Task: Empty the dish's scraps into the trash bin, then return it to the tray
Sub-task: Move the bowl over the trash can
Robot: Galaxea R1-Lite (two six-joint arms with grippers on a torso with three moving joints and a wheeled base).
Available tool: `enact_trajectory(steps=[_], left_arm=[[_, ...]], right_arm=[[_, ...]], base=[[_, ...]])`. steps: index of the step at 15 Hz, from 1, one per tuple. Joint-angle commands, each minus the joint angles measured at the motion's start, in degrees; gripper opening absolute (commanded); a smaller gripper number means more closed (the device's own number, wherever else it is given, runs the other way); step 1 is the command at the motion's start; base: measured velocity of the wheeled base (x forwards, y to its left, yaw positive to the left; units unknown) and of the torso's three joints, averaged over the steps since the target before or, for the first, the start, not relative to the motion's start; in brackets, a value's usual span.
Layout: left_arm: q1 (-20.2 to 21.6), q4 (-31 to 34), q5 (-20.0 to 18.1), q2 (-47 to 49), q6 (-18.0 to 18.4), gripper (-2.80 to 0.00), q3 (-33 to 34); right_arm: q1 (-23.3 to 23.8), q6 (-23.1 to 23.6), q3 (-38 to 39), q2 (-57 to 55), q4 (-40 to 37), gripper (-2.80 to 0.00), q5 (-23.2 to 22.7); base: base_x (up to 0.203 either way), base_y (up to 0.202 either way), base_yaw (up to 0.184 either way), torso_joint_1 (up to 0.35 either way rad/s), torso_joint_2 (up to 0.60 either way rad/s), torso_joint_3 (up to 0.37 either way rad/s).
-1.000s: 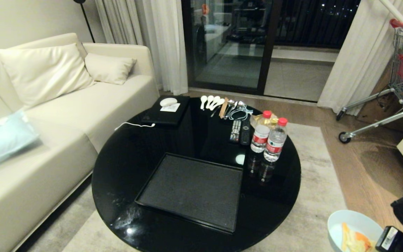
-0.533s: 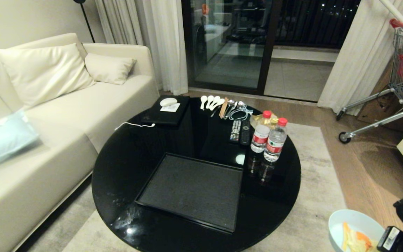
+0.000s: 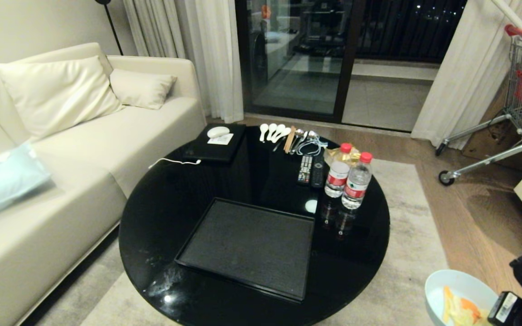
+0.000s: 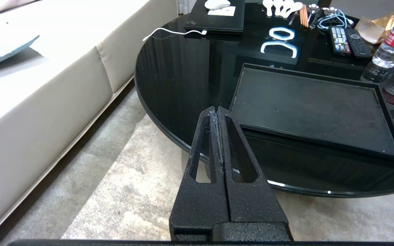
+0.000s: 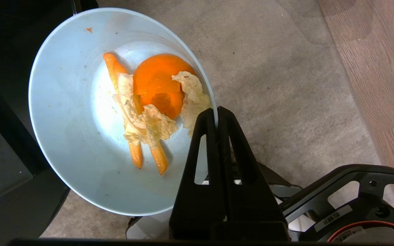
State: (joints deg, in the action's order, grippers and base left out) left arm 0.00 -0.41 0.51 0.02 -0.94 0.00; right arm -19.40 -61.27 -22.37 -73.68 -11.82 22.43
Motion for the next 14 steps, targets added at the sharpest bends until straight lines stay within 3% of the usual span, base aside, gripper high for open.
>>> enact_trajectory(steps=[1, 14], left_arm=[[0.0, 0.0, 0.0, 0.0, 0.0, -2.8, 0.0], [0.0, 0.0, 0.0, 0.0, 0.0, -2.8, 0.0]], right_arm=[[0.0, -0.4, 0.2, -0.1, -0.1, -2.8, 0.2], [-0.7, -0.5, 0.3, -0.5, 0.0, -2.8, 0.2]], base=[[0.0, 0.0, 0.0, 0.0, 0.0, 0.0], [0.0, 0.0, 0.0, 0.0, 0.0, 0.0]])
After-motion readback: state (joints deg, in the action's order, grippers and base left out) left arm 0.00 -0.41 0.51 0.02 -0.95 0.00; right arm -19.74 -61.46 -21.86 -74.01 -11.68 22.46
